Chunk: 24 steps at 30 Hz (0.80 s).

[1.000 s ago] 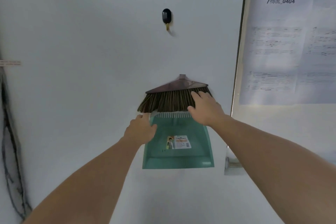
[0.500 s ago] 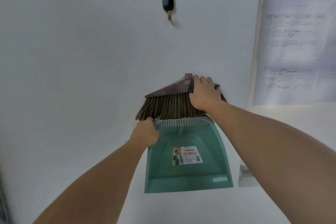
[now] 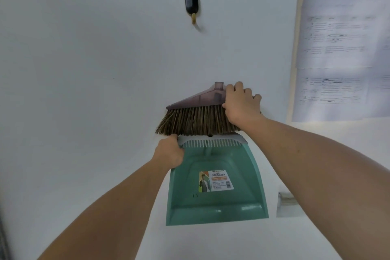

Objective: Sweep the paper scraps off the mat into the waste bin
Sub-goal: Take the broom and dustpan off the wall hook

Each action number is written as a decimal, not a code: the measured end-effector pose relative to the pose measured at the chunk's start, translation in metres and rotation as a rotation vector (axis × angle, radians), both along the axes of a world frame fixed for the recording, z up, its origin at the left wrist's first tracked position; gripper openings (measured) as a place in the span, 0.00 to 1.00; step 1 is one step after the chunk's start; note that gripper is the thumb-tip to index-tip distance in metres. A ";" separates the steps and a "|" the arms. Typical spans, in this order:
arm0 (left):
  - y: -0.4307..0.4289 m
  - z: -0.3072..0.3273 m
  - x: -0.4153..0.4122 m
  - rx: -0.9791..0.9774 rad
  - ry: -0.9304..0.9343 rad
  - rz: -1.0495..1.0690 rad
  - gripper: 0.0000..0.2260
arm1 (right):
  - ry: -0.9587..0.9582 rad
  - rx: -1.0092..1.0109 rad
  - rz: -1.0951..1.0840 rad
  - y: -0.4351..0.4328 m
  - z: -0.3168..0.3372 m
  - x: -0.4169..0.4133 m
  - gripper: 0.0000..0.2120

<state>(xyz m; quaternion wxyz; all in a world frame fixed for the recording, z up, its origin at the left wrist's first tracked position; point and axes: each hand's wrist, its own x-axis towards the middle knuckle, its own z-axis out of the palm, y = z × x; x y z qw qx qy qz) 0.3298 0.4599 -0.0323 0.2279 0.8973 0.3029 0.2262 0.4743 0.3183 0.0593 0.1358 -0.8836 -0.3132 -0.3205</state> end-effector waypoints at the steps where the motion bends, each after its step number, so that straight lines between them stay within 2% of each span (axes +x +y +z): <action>1: -0.001 0.001 -0.001 0.005 -0.010 -0.001 0.16 | -0.011 -0.001 -0.012 -0.002 0.002 -0.002 0.22; 7: -0.018 0.009 -0.014 0.031 0.012 -0.014 0.22 | -0.110 0.048 0.009 -0.025 0.013 -0.017 0.21; 9: -0.030 0.012 -0.020 0.029 0.034 -0.033 0.27 | -0.124 0.053 0.038 -0.035 0.018 -0.028 0.21; 12: -0.052 0.014 -0.031 -0.084 0.023 -0.049 0.33 | -0.143 0.040 0.053 -0.051 0.024 -0.050 0.22; 19: -0.121 0.021 -0.070 -0.436 -0.106 0.052 0.20 | -0.037 0.066 0.061 -0.117 0.018 -0.102 0.28; 24: -0.183 0.027 -0.108 -0.585 -0.123 0.098 0.21 | 0.060 0.083 0.059 -0.193 0.009 -0.138 0.27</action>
